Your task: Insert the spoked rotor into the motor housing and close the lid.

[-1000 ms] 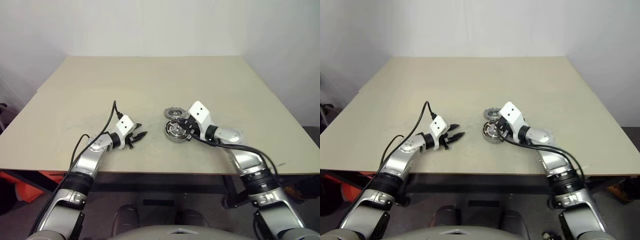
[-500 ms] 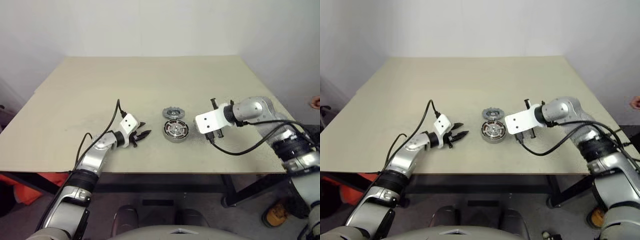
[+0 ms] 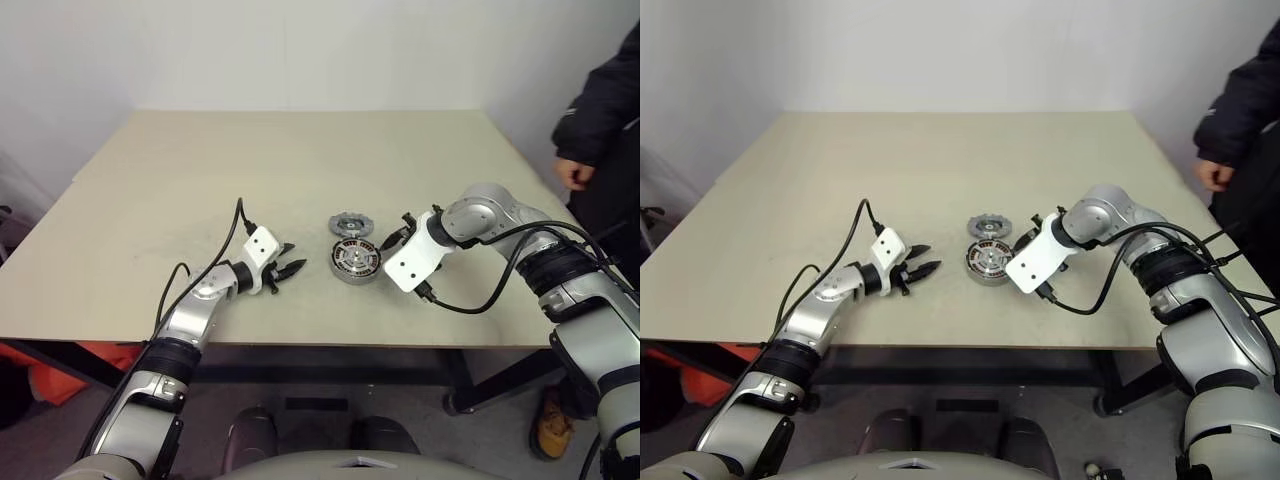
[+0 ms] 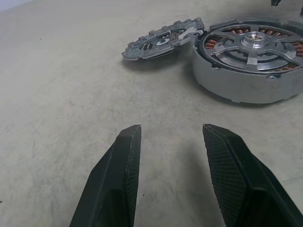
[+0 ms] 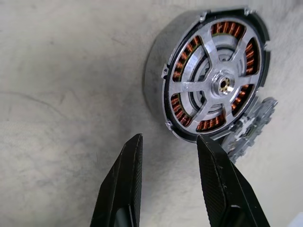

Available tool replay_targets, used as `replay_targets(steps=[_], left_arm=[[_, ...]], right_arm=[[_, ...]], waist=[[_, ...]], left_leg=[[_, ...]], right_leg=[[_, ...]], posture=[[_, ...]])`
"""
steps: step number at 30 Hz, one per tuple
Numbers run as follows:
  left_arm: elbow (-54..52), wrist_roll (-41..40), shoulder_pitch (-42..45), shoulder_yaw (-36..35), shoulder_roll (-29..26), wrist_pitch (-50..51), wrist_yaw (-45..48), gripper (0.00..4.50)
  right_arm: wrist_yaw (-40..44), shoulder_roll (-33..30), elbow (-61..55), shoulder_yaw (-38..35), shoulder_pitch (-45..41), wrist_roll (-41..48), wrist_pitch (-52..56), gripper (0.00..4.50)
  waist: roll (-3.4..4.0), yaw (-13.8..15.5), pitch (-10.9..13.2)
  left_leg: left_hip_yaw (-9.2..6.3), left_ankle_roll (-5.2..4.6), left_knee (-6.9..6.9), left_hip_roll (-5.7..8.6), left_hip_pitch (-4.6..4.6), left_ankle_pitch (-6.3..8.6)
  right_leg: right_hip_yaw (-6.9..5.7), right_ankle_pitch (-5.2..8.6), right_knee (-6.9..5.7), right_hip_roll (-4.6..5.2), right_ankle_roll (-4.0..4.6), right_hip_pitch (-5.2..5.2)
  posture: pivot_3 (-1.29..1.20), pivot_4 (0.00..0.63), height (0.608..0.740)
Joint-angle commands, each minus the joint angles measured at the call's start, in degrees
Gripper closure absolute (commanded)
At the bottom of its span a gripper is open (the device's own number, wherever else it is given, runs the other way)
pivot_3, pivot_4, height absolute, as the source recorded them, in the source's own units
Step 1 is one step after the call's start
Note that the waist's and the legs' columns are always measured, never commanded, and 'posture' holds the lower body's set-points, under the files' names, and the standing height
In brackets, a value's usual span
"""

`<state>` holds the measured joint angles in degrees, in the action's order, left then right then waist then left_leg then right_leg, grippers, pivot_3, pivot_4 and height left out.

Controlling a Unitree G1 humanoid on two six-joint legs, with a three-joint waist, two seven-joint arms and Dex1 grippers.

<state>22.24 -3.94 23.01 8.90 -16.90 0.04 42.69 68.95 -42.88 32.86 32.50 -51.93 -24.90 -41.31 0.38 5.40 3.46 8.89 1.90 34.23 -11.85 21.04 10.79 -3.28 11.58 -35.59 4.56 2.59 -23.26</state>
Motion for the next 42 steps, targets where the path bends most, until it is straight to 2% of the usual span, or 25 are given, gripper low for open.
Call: replay_targets(steps=[1, 17, 23, 33, 35, 38, 42], left_arm=[[-1.78, -0.17, 0.41, -0.58, -0.01, -0.72, -0.55, 2.31], [-3.03, -0.25, -0.51, -1.07, -0.93, -0.47, -1.25, 2.31], [-2.99, -0.28, -0.55, -1.09, -0.9, -0.57, -1.86, 2.31], [-2.96, -0.34, -0.76, -1.16, -0.83, -0.61, -2.27, 2.31], [-2.91, -0.31, -0.86, -1.2, -0.72, -0.67, -2.51, 2.31], [-2.88, -0.32, -1.23, -1.42, -0.62, -0.82, -3.04, 2.31], [-3.05, -0.57, -1.94, -2.01, -1.0, -0.97, -3.72, 2.31]], right_arm=[[0.26, 0.39, -0.53, -0.41, -1.15, 0.22, -0.95, 2.53], [-2.69, 5.59, 9.59, 2.29, -2.86, -4.49, -4.6, 2.53], [-3.08, 6.32, 11.0, 2.15, -3.95, -4.52, -6.7, 4.39], [-9.37, 7.42, 12.46, -0.31, -5.24, -5.26, -4.54, 4.49], [-6.85, 8.27, 10.56, -2.92, -4.28, -0.31, 0.7, 4.49], [0.03, 10.5, 1.74, -8.34, -1.09, 9.95, 18.14, 4.49], [5.54, 11.28, -9.69, -11.86, 1.12, 16.19, 37.8, 4.49]], waist=[[0.0, 0.0, 0.0], [-0.01, -0.18, 0.0], [-0.12, -0.3, -0.02], [-0.13, -1.61, -0.01], [-0.13, -1.65, 0.0], [-0.12, -1.51, 0.02], [-0.1, -1.3, 0.04]], left_leg=[[0.0, 0.01, 0.01, 0.0, -0.02, -0.01], [0.0, 0.05, 0.03, 0.0, -0.08, -0.03], [0.0, 0.05, 0.03, 0.0, -0.08, -0.03], [0.0, 0.05, 0.03, 0.01, -0.07, -0.03], [0.0, 0.05, 0.03, 0.0, -0.07, -0.03], [-0.01, 0.05, 0.03, 0.0, -0.02, -0.03], [-0.03, 0.03, 0.01, -0.04, 0.17, -0.02]], right_leg=[[0.0, 0.0, -0.05, 0.0, 0.0, 0.0], [0.0, 0.0, -0.1, -0.02, 0.0, 0.03], [0.02, 0.0, -0.08, -0.04, 0.0, 0.03], [0.02, 0.0, -0.09, -0.07, 0.0, 0.02], [0.02, 0.0, -0.1, -0.09, 0.0, 0.01], [0.02, -0.01, -0.09, -0.12, 0.02, -0.03], [0.02, -0.01, -0.06, -0.15, 0.04, -0.17]], posture=[[0.0, 0.0, 0.74], [0.0, 0.0, 0.74], [0.0, 0.0, 0.74], [0.0, 0.0, 0.74], [0.0, 0.0, 0.74], [0.0, 0.0, 0.74], [0.0, 0.0, 0.74]])
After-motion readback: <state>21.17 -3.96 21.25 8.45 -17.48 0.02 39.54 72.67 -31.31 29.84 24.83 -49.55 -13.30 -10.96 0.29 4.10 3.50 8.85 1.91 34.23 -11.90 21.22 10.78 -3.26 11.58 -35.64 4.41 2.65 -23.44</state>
